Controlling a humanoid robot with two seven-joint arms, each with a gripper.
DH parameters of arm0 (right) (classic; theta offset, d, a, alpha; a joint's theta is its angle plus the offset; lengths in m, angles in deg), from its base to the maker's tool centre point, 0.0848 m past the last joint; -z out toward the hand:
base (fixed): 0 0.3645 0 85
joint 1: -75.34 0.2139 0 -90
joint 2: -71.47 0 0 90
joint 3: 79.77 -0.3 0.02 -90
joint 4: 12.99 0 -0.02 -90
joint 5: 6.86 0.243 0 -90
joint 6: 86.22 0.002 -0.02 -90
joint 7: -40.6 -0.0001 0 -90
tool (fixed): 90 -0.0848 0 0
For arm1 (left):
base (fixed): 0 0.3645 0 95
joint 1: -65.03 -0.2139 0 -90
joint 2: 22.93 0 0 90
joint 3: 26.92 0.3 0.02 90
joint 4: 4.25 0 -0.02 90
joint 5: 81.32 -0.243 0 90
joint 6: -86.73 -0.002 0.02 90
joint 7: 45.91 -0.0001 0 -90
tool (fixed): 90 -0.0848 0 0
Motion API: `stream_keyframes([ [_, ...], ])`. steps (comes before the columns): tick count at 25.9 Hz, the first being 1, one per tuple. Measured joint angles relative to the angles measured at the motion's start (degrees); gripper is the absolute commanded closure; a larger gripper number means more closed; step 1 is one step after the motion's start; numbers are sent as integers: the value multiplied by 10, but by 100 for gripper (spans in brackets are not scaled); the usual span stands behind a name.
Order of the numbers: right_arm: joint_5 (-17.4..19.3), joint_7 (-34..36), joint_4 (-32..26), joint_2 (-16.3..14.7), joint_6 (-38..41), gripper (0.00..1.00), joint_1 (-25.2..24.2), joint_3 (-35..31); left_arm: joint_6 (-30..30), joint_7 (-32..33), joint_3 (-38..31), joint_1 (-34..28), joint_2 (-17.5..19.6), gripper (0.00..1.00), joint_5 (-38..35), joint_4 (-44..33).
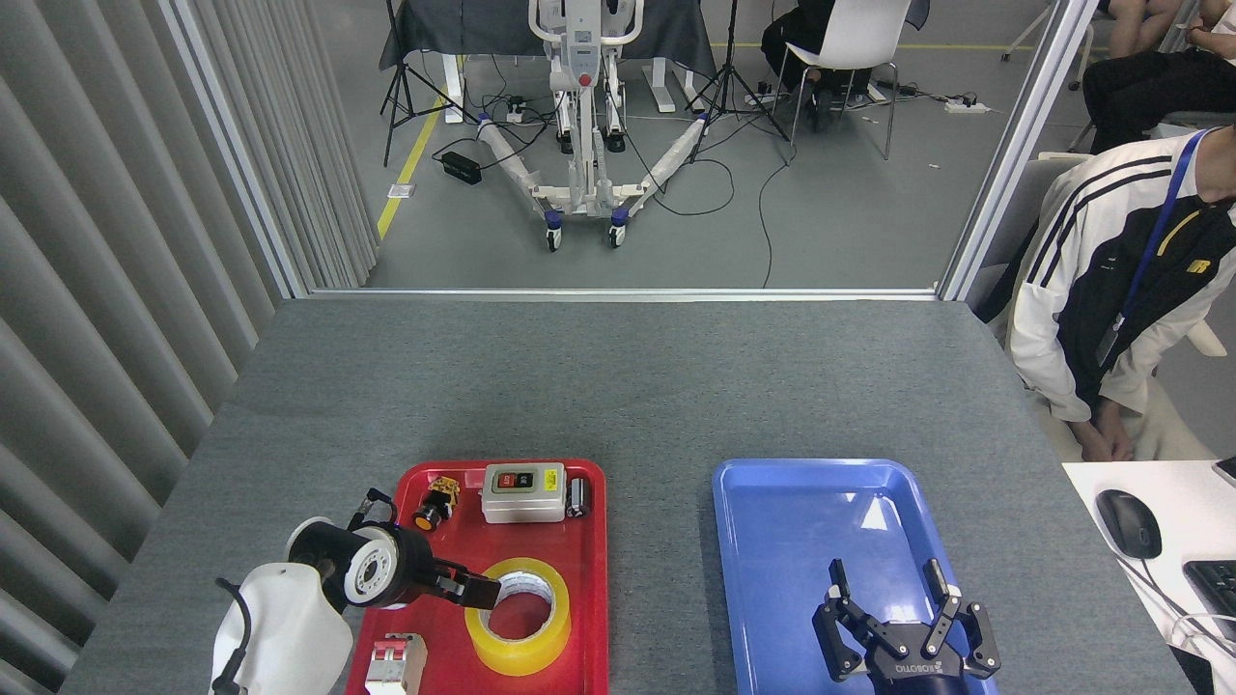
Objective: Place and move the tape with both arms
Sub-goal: 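Reach the left hand to the yellow tape roll in the red tray and grasp it, then lift the tape roll with the left hand and carry it toward the blue tray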
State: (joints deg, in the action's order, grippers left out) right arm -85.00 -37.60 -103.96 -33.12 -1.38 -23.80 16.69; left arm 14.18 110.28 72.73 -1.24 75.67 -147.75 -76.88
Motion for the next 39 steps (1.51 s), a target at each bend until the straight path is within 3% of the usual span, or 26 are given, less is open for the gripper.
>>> stream_keyframes([
  [3,0,0,0,0,0,0,0,0,0,0,1,5,-4,2,-2,19],
  [4,0,0,0,0,0,1,0,0,0,0,2,7,-6,8,-2,30],
  [7,0,0,0,1,-2,0,0,0,0,-1,2,14,-10,44,-3,57],
  [10,0,1,0,1,-3,1,0,0,4,-2,3,18,-11,94,-3,69],
  [11,0,1,0,1,-4,0,-1,0,6,0,3,18,-11,100,-4,71],
  [20,0,0,0,-1,-4,1,-1,0,83,-8,-1,20,-15,100,19,66],
  [29,0,0,4,-2,-3,1,-1,0,247,-121,9,35,-35,100,303,35],
  [35,-3,7,4,-4,35,0,-1,-6,273,-175,47,36,-84,100,347,61],
  [39,-22,48,2,-15,134,0,-8,-28,275,-195,58,34,-102,100,351,85],
])
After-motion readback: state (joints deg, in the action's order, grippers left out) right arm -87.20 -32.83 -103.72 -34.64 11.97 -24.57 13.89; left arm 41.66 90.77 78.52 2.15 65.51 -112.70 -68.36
